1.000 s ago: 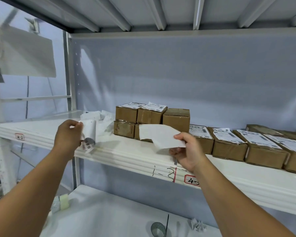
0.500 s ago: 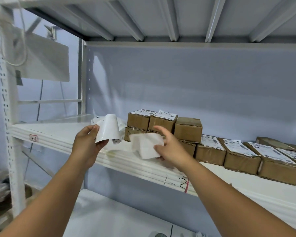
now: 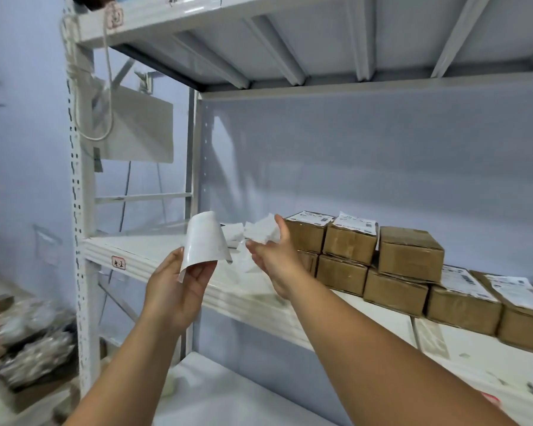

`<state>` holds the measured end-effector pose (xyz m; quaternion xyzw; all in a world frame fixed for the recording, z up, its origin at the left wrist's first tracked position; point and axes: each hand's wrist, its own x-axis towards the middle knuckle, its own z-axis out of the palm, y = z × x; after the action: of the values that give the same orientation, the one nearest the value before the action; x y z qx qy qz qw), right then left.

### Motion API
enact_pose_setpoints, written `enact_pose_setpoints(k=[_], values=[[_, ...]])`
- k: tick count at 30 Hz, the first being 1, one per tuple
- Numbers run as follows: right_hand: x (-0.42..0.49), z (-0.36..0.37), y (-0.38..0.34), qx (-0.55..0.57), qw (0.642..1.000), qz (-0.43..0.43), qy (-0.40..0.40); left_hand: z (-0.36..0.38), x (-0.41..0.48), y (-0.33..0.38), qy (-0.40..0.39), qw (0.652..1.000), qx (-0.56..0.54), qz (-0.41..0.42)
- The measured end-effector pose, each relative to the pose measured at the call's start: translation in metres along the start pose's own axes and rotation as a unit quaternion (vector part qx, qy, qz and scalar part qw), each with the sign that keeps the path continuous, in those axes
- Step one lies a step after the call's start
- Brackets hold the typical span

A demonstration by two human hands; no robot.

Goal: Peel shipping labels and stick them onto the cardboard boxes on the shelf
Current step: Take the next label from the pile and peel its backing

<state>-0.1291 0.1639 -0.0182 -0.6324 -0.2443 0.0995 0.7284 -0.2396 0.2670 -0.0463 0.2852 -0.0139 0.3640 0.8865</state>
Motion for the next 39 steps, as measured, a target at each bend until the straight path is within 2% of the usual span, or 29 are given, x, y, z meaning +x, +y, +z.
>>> enact_pose_setpoints(k=[2, 4, 6, 9, 11, 13, 16, 19, 22, 28, 31, 35, 39], values=[[0.003, 0.010, 0.006, -0.079, 0.997, -0.011, 0.007, -0.004, 0.004, 0.001, -0.001, 1.000, -0.001, -0.001], [0.002, 0.018, 0.010, -0.183, 0.980, -0.049, 0.066, -0.008, 0.008, 0.001, -0.007, 1.000, -0.008, -0.005], [-0.002, 0.024, 0.015, -0.205, 0.973, -0.067, 0.083, -0.010, 0.010, -0.002, -0.009, 1.000, -0.012, -0.012], [-0.013, 0.031, 0.014, -0.049, 0.998, 0.037, -0.021, -0.012, 0.009, -0.008, -0.021, 0.999, -0.015, -0.023], [-0.018, 0.030, 0.010, 0.060, 0.991, 0.104, -0.065, -0.012, 0.007, -0.012, -0.035, 0.999, -0.020, -0.036], [-0.022, 0.026, 0.007, 0.112, 0.982, 0.126, -0.083, -0.009, 0.005, -0.014, -0.033, 0.997, -0.039, -0.053], [-0.030, 0.017, 0.004, 0.130, 0.978, 0.137, -0.090, -0.002, 0.001, -0.016, -0.016, 0.998, -0.046, -0.047], [-0.042, 0.004, 0.001, 0.133, 0.975, 0.143, -0.103, 0.004, -0.005, -0.018, 0.001, 0.998, 0.064, -0.016], [-0.060, -0.008, -0.003, 0.094, 0.967, 0.180, -0.155, 0.011, -0.012, -0.020, 0.010, 0.989, 0.149, -0.003], [-0.086, -0.026, -0.014, 0.168, 0.941, 0.215, -0.202, 0.030, -0.034, -0.031, -0.029, 0.979, 0.202, -0.024], [-0.094, -0.038, -0.020, 0.182, 0.940, 0.213, -0.193, 0.038, -0.041, -0.035, -0.043, 0.973, 0.225, -0.017], [-0.094, -0.058, -0.024, 0.203, 0.957, 0.181, -0.099, 0.046, -0.047, -0.038, -0.055, 0.967, 0.247, 0.003], [-0.096, -0.084, -0.029, 0.225, 0.963, 0.129, -0.066, 0.053, -0.053, -0.045, -0.069, 0.955, 0.287, 0.006]])
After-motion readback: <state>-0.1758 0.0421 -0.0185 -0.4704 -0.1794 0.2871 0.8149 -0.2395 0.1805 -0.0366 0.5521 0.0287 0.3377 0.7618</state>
